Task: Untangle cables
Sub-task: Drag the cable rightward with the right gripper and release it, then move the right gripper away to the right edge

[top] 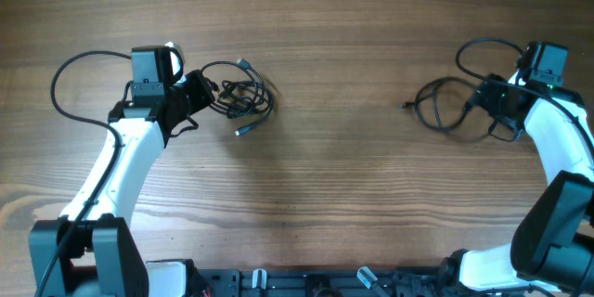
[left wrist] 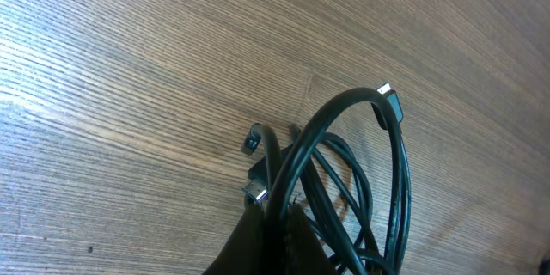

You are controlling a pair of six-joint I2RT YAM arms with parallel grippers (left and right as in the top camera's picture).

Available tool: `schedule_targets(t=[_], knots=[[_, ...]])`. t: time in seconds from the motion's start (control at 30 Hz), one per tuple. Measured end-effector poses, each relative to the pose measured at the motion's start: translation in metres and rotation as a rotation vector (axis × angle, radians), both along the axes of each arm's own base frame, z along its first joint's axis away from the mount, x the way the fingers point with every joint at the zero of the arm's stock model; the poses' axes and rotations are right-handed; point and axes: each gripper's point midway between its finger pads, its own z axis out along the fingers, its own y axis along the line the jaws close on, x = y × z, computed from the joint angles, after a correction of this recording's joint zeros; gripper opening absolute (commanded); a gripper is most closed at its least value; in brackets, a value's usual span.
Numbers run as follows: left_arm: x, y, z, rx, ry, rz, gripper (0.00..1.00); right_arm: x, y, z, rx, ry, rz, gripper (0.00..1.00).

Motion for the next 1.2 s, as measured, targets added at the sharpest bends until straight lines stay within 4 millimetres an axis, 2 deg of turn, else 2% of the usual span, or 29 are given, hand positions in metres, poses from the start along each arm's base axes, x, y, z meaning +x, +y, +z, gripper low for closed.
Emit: schedule_targets(t=[0.13,0.27,0.33,0.4,0.5,0.57,0.73,0.9,0.93,1.03,1.07,1.1,1.17,1.2], knots=[[0.0,0.0,0.0,0.0,0.0,0.0,0.06,0.006,0.013,0.002,0.051,-0.03,0.069,1.0],[0.0,0.0,0.0,-0.002,0.001,0.003,0.07,0.012,0.037,0.003,0.116,-0.053,0.169,0.99],[0.0,0.0,0.0,-0.004,0.001,0.005,0.08,0.011,0.056,0.002,0.141,-0.04,0.218,0.99],[0.0,0.0,0.0,-0.005,0.002,0.006,0.08,0.008,0.084,0.0,0.164,-0.008,0.291,0.99],[0.0,0.0,0.0,-0.005,0.002,0.006,0.08,0.002,0.111,-0.004,0.149,0.038,0.336,0.99],[0.0,0.0,0.0,-0.005,0.002,0.006,0.08,0.001,0.121,-0.007,0.115,0.055,0.329,0.96],[0.0,0.0,0.0,-0.005,0.002,0.006,0.08,0.001,0.131,-0.021,-0.004,0.046,0.293,0.95],[0.0,0.0,0.0,-0.005,0.002,0.007,0.08,0.008,0.133,-0.034,-0.059,-0.037,0.278,0.88],[0.0,0.0,0.0,-0.005,0.002,0.007,0.08,0.015,0.132,-0.034,-0.064,-0.09,0.272,0.88],[0.0,0.0,0.0,-0.005,0.002,0.007,0.08,0.008,0.13,-0.049,-0.073,-0.118,0.262,0.83],[0.0,0.0,0.0,-0.006,0.003,0.009,0.08,0.005,0.129,-0.053,-0.075,-0.119,0.257,0.79],[0.0,0.0,0.0,-0.007,0.003,0.009,0.08,0.002,0.128,-0.057,-0.081,-0.122,0.254,0.69],[0.0,0.0,0.0,-0.007,0.002,0.009,0.08,0.001,0.125,-0.059,-0.092,-0.136,0.24,0.6],[0.0,0.0,0.0,-0.007,0.002,0.009,0.08,0.0,0.124,-0.06,-0.1,-0.138,0.239,0.59]])
